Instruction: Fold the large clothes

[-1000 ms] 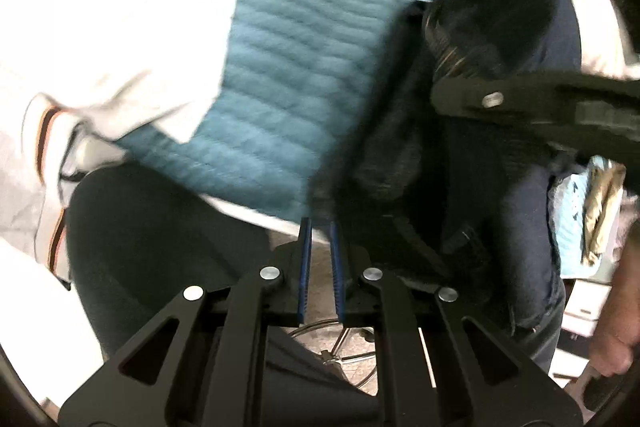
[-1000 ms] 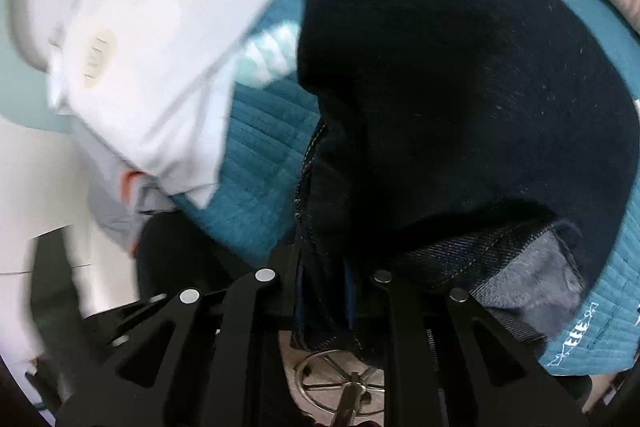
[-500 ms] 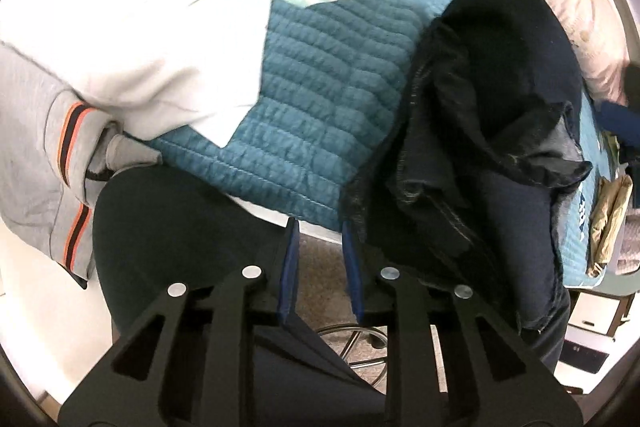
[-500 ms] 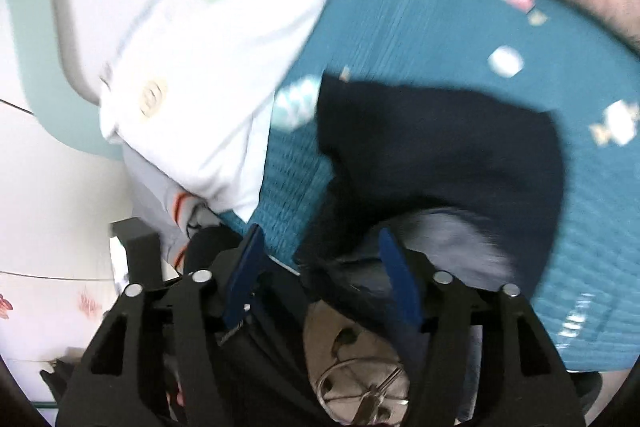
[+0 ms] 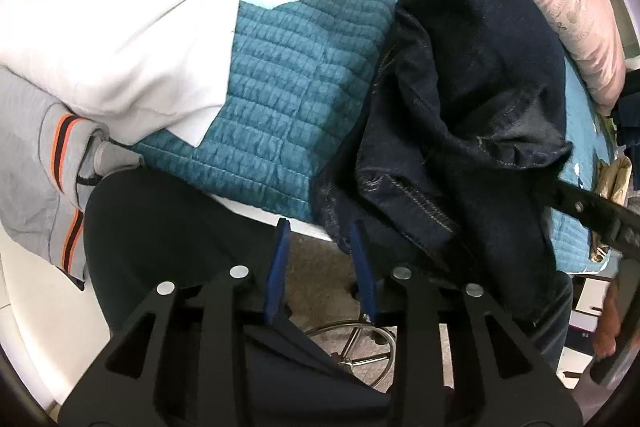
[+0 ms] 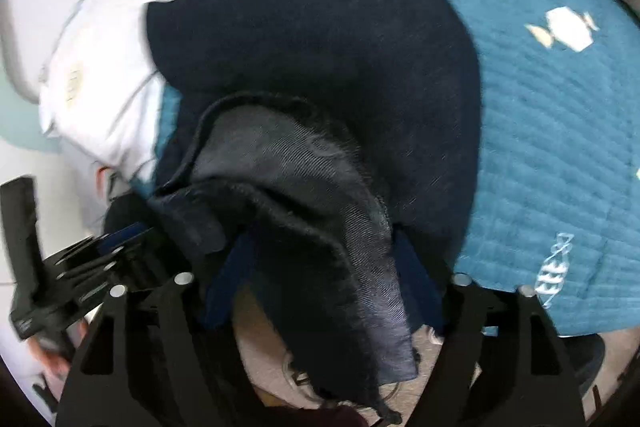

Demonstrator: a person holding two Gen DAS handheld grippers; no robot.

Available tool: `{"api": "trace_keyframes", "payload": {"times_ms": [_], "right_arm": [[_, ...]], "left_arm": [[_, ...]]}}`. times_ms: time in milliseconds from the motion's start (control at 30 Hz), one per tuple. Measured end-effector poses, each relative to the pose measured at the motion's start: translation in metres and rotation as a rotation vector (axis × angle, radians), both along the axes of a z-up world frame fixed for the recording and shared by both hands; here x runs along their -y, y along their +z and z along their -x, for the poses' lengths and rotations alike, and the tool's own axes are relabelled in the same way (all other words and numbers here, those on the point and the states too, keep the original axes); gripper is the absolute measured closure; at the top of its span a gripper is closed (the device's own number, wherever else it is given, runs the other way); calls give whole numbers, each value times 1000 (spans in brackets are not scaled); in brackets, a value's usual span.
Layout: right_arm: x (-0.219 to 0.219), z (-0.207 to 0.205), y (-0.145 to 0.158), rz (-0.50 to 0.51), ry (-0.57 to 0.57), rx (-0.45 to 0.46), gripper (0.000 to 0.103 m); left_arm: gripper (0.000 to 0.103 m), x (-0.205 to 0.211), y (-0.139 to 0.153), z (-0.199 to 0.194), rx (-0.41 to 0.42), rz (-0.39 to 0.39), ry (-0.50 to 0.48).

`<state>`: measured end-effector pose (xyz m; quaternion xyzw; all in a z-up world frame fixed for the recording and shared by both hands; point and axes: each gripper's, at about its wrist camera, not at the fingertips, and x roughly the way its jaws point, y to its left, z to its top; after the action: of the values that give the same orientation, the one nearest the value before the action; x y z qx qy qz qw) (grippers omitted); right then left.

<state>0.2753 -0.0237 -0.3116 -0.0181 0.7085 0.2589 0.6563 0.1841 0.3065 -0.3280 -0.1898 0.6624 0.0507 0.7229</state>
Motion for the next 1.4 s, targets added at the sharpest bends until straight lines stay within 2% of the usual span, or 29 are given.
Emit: {"api": "trace_keyframes", "payload": {"times_ms": [33,133,233,300,400,467,500,533,567,667,733,833,867,933,1000,1033,1067,1133,1167,1233,1333,1400], "right_arm": [[-2,3,3,-20,12,-10,83],[-12,8,3,-20,47,13,87],[-14,9,-12,-36,15,-55,92],[-19,16,-4,-70,16,-62,93],[-38,36,21,-133,105,-64,93],[-57,56,27,-131,179,-58,90],[-63,62,24,-124,202,-67,88],[-67,69,15,-107,224,-81,81],[-74,77,-1,-97,245,-136,69],[-77,89,-35,-44,240,-187,66],[-72,89,-42,-51,193,-235,61],[-54,81,-22,-178,122,-289,47],[-48,77,-8,-199,112,-259,43],[-33,66,13,-163,83,-146,43],[-11,55,21,-150,25,-82,43],[-2,51,16,-111,-5,-77,47],[5,49,8,-59,-25,-73,61],[15,56,-20,30,-53,-126,78],[24,62,-38,38,-87,-179,78],[33,71,-50,58,-126,-214,79],[25,87,-33,61,-74,-204,80],[24,96,-34,91,-53,-213,80]], "left_arm": [[71,-1,-1,0,-3,1,5],[71,-4,-1,2,-1,-5,14],[71,-7,3,2,7,-6,19],[71,-9,11,3,23,-14,21],[70,-20,28,6,47,-21,27],[59,-27,43,10,75,-33,38],[49,-30,50,12,90,-41,43],[46,-33,57,14,109,-54,47],[45,-35,61,15,119,-63,48],[40,-37,69,15,128,-75,54],[39,-34,65,11,125,-78,41],[39,-22,61,3,120,-55,13],[39,-17,59,0,123,-45,-2],[37,-4,54,-5,124,-16,-42],[37,10,44,-7,113,6,-86],[37,20,35,-6,97,14,-117],[37,26,25,-4,72,19,-130],[38,37,3,1,1,38,-144],[38,40,-7,3,-30,40,-148],[41,48,-28,11,-97,35,-151],[43,56,-50,19,-163,5,-148],[43,60,-57,17,-175,-19,-157]]}}
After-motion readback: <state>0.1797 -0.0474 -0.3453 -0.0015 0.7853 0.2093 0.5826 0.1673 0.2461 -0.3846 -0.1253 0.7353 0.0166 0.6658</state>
